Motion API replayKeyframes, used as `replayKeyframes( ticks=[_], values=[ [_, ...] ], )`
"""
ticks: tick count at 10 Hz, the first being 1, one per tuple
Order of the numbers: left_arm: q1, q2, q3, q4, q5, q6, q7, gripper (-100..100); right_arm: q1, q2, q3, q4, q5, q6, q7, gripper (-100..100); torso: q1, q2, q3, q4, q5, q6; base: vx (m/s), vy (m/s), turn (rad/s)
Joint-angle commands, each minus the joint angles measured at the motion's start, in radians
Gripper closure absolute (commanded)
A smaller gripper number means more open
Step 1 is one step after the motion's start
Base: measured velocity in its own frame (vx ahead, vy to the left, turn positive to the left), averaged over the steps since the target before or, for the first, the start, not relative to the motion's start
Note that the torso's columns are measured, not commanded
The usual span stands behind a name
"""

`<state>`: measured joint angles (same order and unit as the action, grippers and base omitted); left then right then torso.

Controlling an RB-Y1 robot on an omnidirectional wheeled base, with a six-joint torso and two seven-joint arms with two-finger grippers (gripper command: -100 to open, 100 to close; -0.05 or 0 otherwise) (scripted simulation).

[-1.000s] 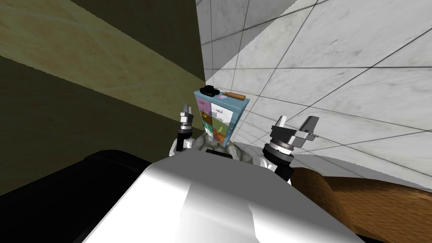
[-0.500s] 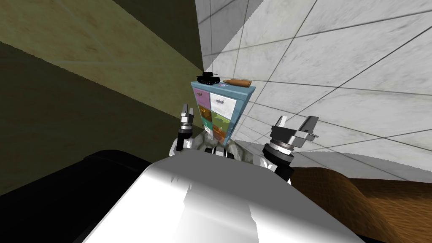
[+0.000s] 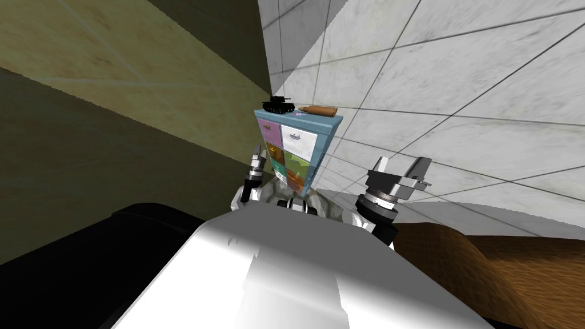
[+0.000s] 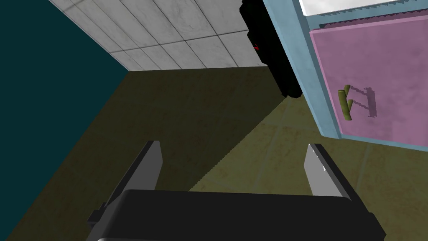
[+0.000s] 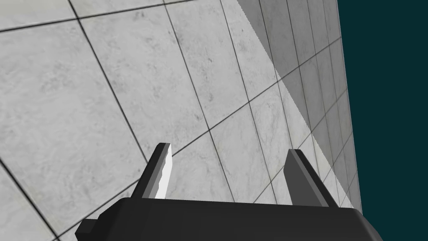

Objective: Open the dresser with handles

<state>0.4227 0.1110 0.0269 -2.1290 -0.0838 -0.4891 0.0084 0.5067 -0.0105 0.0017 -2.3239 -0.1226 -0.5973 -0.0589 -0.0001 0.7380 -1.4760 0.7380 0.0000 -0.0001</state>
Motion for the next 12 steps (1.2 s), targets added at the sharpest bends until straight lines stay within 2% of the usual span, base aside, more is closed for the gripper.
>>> replayKeyframes(
  ticks=[1,3,6,12],
  values=[
    [-0.013,0.014,-0.015,0.049,-0.007,0.004,-0.005,-100,0.0,0.0,0.0,0.0,0.0,0.0,0.0,0,0.0,0.0,0.0,0.0,0.0,0.0,0.015,-0.012,-0.067],
    [-0.024,0.019,-0.026,0.092,-0.012,0.005,-0.008,-100,0.0,0.0,0.0,0.0,0.0,0.0,0.0,0,0.0,0.0,0.0,0.0,0.0,0.0,0.015,-0.011,-0.061],
    [-0.051,0.018,-0.051,0.189,-0.024,0.007,-0.016,-100,0.0,0.0,0.0,0.0,0.0,0.0,0.0,0,0.0,0.0,0.0,0.0,0.0,0.0,0.022,-0.014,-0.086],
    [-0.083,0.004,-0.081,0.308,-0.038,0.01,-0.026,-100,0.0,0.0,0.0,0.0,0.0,0.0,0.0,0,0.0,0.0,0.0,0.0,0.0,0.0,0.016,-0.011,-0.058]
  ],
)
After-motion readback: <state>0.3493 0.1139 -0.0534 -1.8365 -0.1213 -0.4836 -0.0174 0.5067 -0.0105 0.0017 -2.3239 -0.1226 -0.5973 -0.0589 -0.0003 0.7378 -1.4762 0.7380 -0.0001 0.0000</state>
